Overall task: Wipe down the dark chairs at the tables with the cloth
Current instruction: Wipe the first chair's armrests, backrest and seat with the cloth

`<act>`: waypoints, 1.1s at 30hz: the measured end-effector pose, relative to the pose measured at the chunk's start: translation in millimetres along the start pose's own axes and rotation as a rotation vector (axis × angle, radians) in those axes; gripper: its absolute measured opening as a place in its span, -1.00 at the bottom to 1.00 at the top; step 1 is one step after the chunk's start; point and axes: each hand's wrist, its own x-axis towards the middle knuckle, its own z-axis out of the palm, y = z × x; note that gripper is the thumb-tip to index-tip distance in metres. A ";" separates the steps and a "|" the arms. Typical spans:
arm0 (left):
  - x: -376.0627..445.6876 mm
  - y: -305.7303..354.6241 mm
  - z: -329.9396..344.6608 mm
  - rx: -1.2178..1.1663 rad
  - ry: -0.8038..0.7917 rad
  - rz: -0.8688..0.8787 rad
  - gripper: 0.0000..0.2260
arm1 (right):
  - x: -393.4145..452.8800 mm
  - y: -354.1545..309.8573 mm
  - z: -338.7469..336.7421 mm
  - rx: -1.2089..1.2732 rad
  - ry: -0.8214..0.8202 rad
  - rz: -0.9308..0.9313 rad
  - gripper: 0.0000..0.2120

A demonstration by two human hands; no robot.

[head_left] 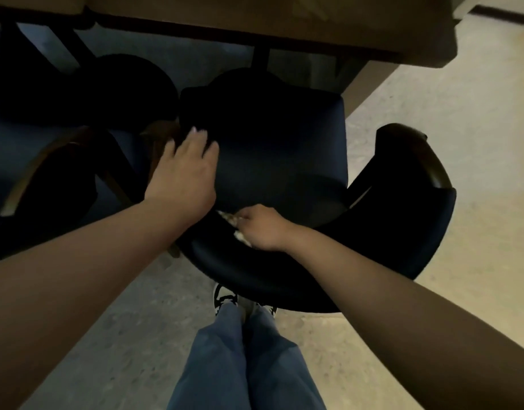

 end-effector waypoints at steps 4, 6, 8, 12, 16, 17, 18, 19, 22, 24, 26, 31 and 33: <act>1.7 -3.7 3.1 -0.147 -0.077 0.047 -0.65 | -9.7 45.1 -23.4 -0.343 -0.123 0.107 -0.71; -0.2 -6.6 0.8 -0.231 -0.060 0.019 -0.67 | -11.2 63.9 -32.2 -0.466 -0.143 0.187 -0.70; -0.1 -8.7 -0.2 -0.252 -0.076 0.067 -0.69 | -3.3 64.3 -29.6 -0.458 -0.118 0.220 -0.70; 1.8 -8.8 -3.8 -0.283 -0.133 0.170 -0.67 | 30.8 35.0 0.1 -0.125 -0.049 0.194 -0.69; 2.2 -8.8 -6.4 -0.246 -0.198 0.251 -0.69 | 33.1 37.5 -4.4 -0.109 -0.079 0.130 -0.70; 2.7 -8.6 -6.3 -0.227 -0.207 0.263 -0.69 | 26.1 46.3 -11.6 -0.172 -0.111 0.118 -0.70; 3.4 -8.6 -5.5 -0.210 -0.211 0.268 -0.69 | 18.0 56.8 -20.3 -0.259 -0.135 0.112 -0.70; 4.2 -8.5 -4.1 -0.194 -0.212 0.265 -0.68 | 9.4 68.2 -30.2 -0.356 -0.153 0.110 -0.69; 6.6 -10.0 3.9 -0.161 -0.186 0.261 -0.62 | -14.7 100.3 -66.0 -0.566 -0.202 0.131 -0.69; 8.7 -13.9 13.1 -0.178 -0.165 0.256 -0.55 | -25.7 114.1 -91.8 -0.694 -0.218 0.147 -0.73; 11.6 -17.1 24.3 -0.262 -0.156 0.230 -0.62 | -29.8 125.7 -114.6 -0.832 -0.209 0.172 -0.81; 12.8 -31.1 45.2 -0.392 -0.119 0.197 -0.71 | -30.3 143.6 -145.3 -1.002 -0.155 0.193 -0.79; 13.7 -35.3 48.1 -0.380 -0.115 0.208 -0.72 | -42.3 147.4 -149.9 -1.001 -0.101 0.159 -0.76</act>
